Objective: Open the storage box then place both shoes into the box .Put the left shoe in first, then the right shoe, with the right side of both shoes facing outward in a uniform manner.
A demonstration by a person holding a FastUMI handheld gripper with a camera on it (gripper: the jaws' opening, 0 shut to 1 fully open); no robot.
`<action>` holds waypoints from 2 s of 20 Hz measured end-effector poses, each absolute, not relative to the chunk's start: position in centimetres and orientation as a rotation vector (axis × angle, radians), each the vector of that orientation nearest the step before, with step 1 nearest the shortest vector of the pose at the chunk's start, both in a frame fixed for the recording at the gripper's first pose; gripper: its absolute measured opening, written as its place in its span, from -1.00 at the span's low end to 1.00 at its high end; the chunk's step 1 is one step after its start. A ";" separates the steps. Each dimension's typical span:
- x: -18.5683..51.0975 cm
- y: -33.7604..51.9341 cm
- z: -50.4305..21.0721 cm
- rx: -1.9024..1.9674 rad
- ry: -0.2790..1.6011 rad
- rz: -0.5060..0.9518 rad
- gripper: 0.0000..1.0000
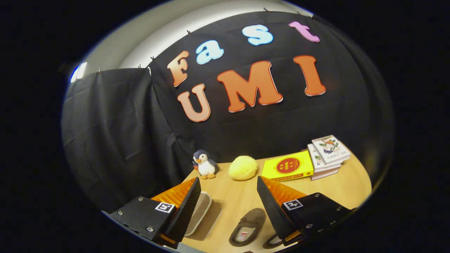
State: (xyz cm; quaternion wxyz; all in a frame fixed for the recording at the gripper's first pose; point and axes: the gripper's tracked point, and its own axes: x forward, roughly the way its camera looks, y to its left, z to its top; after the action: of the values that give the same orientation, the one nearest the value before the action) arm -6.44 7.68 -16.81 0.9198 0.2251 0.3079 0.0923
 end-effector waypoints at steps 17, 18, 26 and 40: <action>-11.7 23.0 -29.8 0.875 1.152 0.579 0.92; -12.1 23.4 -29.7 0.897 1.160 0.609 0.91; -12.2 26.6 -33.1 1.048 1.203 0.695 0.89; -10.6 24.1 -28.1 1.303 1.118 0.710 0.22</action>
State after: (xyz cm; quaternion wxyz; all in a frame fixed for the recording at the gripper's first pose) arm -10.61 24.14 -28.08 0.5985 0.5619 0.4821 0.3060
